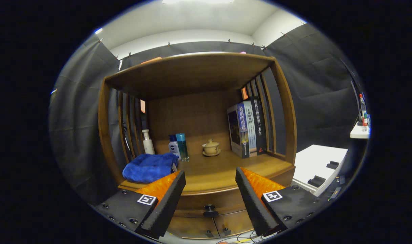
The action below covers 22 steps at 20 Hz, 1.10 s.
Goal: Pull open the drawer, take out the items inside it, and place them on the countertop above the cabinet.
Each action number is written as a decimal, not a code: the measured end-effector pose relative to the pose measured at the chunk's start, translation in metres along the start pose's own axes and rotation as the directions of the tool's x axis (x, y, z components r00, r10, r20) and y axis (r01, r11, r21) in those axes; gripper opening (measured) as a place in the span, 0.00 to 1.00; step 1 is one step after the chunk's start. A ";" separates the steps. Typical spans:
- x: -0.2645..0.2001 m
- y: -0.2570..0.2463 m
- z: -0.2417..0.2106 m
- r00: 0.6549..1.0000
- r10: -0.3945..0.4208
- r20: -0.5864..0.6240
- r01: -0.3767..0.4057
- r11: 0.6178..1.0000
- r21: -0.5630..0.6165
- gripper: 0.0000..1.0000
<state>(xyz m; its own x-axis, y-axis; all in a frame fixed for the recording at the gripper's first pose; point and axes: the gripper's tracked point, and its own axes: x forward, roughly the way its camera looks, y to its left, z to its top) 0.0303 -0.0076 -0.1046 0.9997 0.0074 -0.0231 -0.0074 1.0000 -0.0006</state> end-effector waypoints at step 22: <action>0.055 -0.005 -0.168 0.972 0.047 -0.232 -0.062 0.996 -0.058 0.66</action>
<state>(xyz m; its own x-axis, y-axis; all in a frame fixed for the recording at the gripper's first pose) 0.0810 -0.0122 -0.2734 0.9655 0.0539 -0.2546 -0.0706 0.9959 -0.0568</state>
